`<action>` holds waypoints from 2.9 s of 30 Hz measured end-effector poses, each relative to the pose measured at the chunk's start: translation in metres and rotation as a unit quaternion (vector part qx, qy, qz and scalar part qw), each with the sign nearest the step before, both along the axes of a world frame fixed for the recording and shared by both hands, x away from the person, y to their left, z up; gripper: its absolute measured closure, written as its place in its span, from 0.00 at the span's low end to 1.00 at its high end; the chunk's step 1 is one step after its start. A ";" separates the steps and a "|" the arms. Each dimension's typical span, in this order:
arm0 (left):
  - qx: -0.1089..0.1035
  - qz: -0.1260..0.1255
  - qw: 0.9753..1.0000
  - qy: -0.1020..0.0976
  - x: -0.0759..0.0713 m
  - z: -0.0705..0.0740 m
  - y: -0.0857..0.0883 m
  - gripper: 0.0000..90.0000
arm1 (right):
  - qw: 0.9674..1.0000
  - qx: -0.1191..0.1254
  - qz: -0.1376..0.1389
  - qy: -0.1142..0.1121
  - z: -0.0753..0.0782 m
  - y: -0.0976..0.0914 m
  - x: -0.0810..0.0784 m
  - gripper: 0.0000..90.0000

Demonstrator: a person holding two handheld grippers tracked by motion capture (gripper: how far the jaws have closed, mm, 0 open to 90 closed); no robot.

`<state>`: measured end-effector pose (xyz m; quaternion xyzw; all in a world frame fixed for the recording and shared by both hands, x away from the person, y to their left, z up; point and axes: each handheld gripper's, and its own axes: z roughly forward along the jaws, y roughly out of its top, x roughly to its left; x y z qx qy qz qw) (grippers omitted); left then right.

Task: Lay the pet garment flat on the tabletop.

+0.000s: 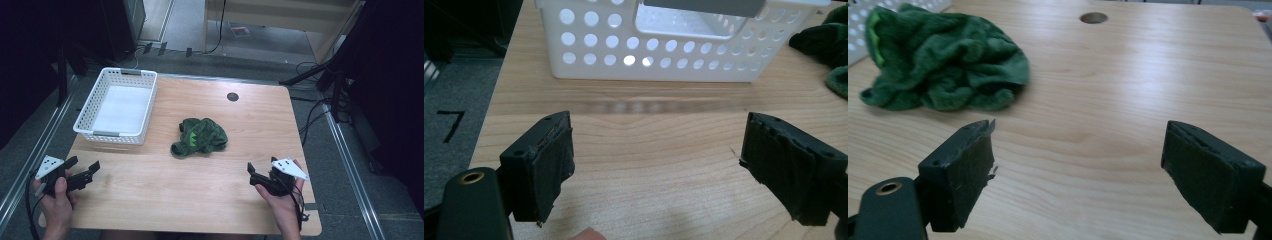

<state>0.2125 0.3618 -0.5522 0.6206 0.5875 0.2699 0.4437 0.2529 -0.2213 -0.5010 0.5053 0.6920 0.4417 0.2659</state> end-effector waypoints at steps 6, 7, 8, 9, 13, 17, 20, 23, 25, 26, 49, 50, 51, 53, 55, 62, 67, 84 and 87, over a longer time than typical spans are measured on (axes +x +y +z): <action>0.002 0.000 1.000 0.001 0.001 0.000 0.000 0.15 | 0.999 0.002 0.034 -0.007 0.015 0.042 0.015 0.15; 0.002 0.000 1.000 0.001 0.001 0.000 -0.001 0.15 | 0.999 0.002 0.041 -0.009 0.017 0.048 0.018 0.15; 0.003 0.000 1.000 0.001 0.001 0.000 -0.001 0.15 | 0.999 0.000 0.048 -0.009 0.019 0.054 0.020 0.14; 0.004 0.000 1.000 0.002 0.001 0.000 -0.001 0.15 | 0.999 -0.002 0.053 -0.010 0.021 0.061 0.022 0.14; 0.004 0.000 1.000 0.002 0.001 0.000 -0.001 0.15 | 0.997 -0.008 0.075 -0.009 0.026 0.087 0.033 0.14; 0.004 0.000 1.000 0.002 0.001 0.000 -0.001 0.15 | 0.995 -0.013 0.094 -0.010 0.029 0.113 0.043 0.15; 0.005 -0.001 1.000 0.003 0.001 0.000 -0.001 0.15 | 0.994 -0.016 0.106 -0.008 0.028 0.133 0.050 0.15; 0.006 -0.001 1.000 0.003 0.002 0.000 -0.001 0.15 | 0.993 -0.022 0.112 -0.006 0.026 0.144 0.056 0.15; 0.006 -0.001 1.000 0.002 0.002 0.000 -0.001 0.15 | 0.993 -0.032 0.115 0.008 0.023 0.159 0.065 0.06; 0.006 -0.001 1.000 0.002 0.002 0.000 -0.001 0.15 | 0.993 -0.032 0.115 0.008 0.023 0.159 0.065 0.06; 0.015 -0.002 1.000 0.000 0.002 0.000 -0.003 0.15 | 0.987 -0.136 0.067 0.051 -0.040 0.194 0.103 0.56; 0.024 0.000 1.000 -0.002 0.001 0.001 -0.005 0.15 | 0.990 -0.123 0.061 0.045 -0.038 0.191 0.102 0.71; 0.037 -0.001 0.999 -0.003 0.001 0.001 -0.007 0.15 | 0.991 -0.108 0.061 0.041 -0.035 0.187 0.102 0.80; 0.053 -0.006 0.999 -0.003 0.000 0.001 -0.011 0.15 | 0.993 -0.087 0.065 0.044 -0.031 0.178 0.104 0.86; 0.060 -0.008 0.998 -0.005 -0.001 0.003 -0.013 0.15 | 0.994 -0.081 0.066 0.034 -0.025 0.172 0.100 0.87; 0.040 -0.055 0.997 -0.024 -0.003 0.024 -0.039 0.13 | 0.995 -0.049 0.091 -0.013 0.015 0.149 0.062 0.87; 0.040 -0.100 0.993 -0.043 -0.003 0.043 -0.076 0.13 | 0.991 -0.043 0.119 -0.031 0.031 0.133 0.019 0.86; 0.011 -0.224 0.974 -0.043 0.014 0.040 -0.165 0.13 | 0.978 -0.007 0.206 0.027 0.002 0.120 -0.020 0.34; 0.007 -0.236 0.971 -0.038 0.015 0.038 -0.172 0.13 | 0.979 -0.008 0.203 0.010 0.011 0.113 -0.020 0.34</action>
